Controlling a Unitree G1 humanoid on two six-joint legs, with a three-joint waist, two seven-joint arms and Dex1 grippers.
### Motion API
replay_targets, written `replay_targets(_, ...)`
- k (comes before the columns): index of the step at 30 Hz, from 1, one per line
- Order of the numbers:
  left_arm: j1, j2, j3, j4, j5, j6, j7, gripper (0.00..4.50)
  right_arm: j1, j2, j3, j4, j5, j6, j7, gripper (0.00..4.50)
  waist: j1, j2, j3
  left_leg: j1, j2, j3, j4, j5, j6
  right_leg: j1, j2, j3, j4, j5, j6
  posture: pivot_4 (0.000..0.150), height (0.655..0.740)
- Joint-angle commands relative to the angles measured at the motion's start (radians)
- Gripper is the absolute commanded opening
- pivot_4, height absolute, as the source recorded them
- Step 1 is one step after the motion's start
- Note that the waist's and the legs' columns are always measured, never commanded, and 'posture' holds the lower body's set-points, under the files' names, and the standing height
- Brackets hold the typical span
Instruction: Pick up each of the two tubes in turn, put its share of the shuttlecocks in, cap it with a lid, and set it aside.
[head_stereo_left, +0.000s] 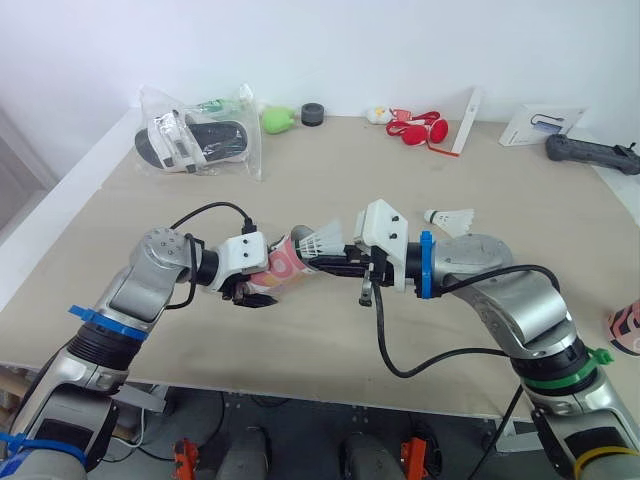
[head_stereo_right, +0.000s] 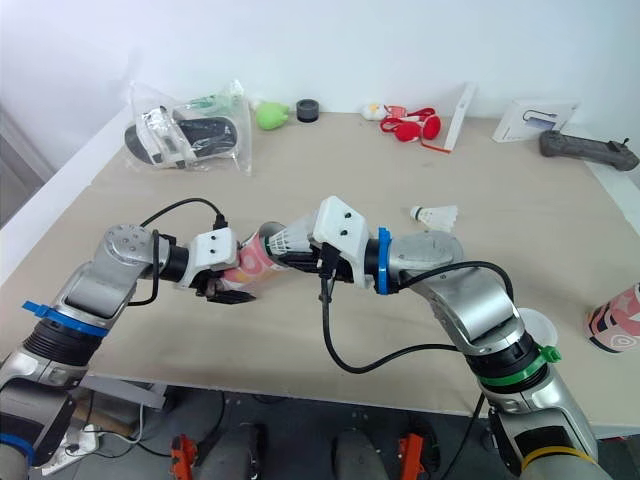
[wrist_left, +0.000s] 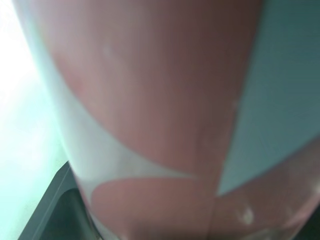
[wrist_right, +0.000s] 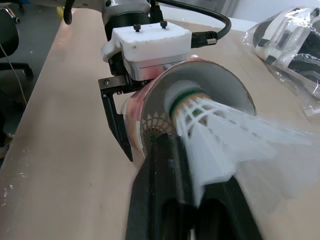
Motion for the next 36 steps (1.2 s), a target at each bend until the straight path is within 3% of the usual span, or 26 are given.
replay_targets(1,0.029,-0.021,-0.048,-0.006,-0.015,0.023,-0.008,3.16,-0.016,0.017,-0.018,-0.028,0.019,0.006,0.027,1.83,0.0,0.0,0.0,0.0,0.0,0.0,0.0,0.0,0.0,0.0,0.0,0.0,0.0,0.0,0.0,0.15,0.74)
replay_targets(3,0.028,-0.021,-0.048,-0.005,-0.014,0.023,-0.007,3.16,-0.016,0.015,-0.047,-0.035,0.035,0.019,0.028,2.71,0.0,0.0,0.0,0.0,0.0,0.0,0.0,0.0,0.0,0.0,0.0,0.0,0.0,0.0,0.0,0.15,0.74)
replay_targets(4,0.027,-0.021,-0.048,-0.004,-0.014,0.023,-0.008,3.16,-0.015,0.012,-0.064,-0.041,0.045,0.028,0.029,2.89,0.0,0.0,0.0,0.0,0.0,0.0,0.0,0.0,0.0,0.0,0.0,0.0,0.0,0.0,0.0,0.15,0.74)
replay_targets(6,0.026,-0.022,-0.049,-0.004,-0.014,0.023,-0.008,3.16,-0.01,0.003,-0.114,-0.056,0.078,0.052,0.031,4.09,0.0,0.0,0.0,0.0,0.0,0.0,-0.001,0.0,0.0,0.0,0.0,0.0,0.0,0.0,0.0,0.15,0.74)
replay_targets(7,0.026,-0.023,-0.049,-0.004,-0.014,0.022,-0.008,3.16,-0.005,-0.002,-0.151,-0.059,0.102,0.065,0.027,4.38,0.001,0.0,0.0,0.0,0.0,0.0,-0.001,0.0,0.0,0.0,0.0,0.0,0.0,0.0,0.0,0.15,0.74)
replay_targets(12,0.025,-0.022,-0.048,-0.001,-0.013,0.02,-0.009,3.16,0.087,-0.06,-0.38,0.037,0.119,0.077,-0.045,4.38,0.007,-0.002,0.0,-0.001,-0.001,-0.001,0.0,0.0,0.0,0.001,-0.001,-0.001,0.0,0.0,0.0,0.15,0.74)
replay_targets(18,0.026,-0.023,-0.048,0.009,-0.013,0.016,-0.01,3.16,0.191,-0.111,-0.513,0.273,-0.046,-0.011,-0.221,4.38,0.005,-0.002,0.0,0.0,-0.001,0.0,-0.001,0.0,0.0,0.001,-0.001,0.0,-0.001,0.0,0.0,0.15,0.74)
replay_targets(27,0.01,-0.03,-0.052,0.028,-0.008,0.009,-0.014,3.16,0.143,-0.022,-0.472,0.534,-0.186,-0.104,-0.389,4.38,-0.001,0.0,0.0,0.001,-0.001,0.001,-0.001,0.0,0.0,0.001,-0.001,0.001,-0.001,0.0,0.001,0.15,0.74)
replay_targets(36,0.018,-0.023,-0.05,0.013,-0.004,0.013,-0.012,3.16,-0.035,0.082,-0.343,0.852,-0.305,-0.277,-0.384,4.38,-0.003,0.001,0.0,0.001,-0.002,0.002,-0.001,0.001,0.001,0.001,-0.001,0.002,-0.002,0.002,0.001,0.15,0.74)
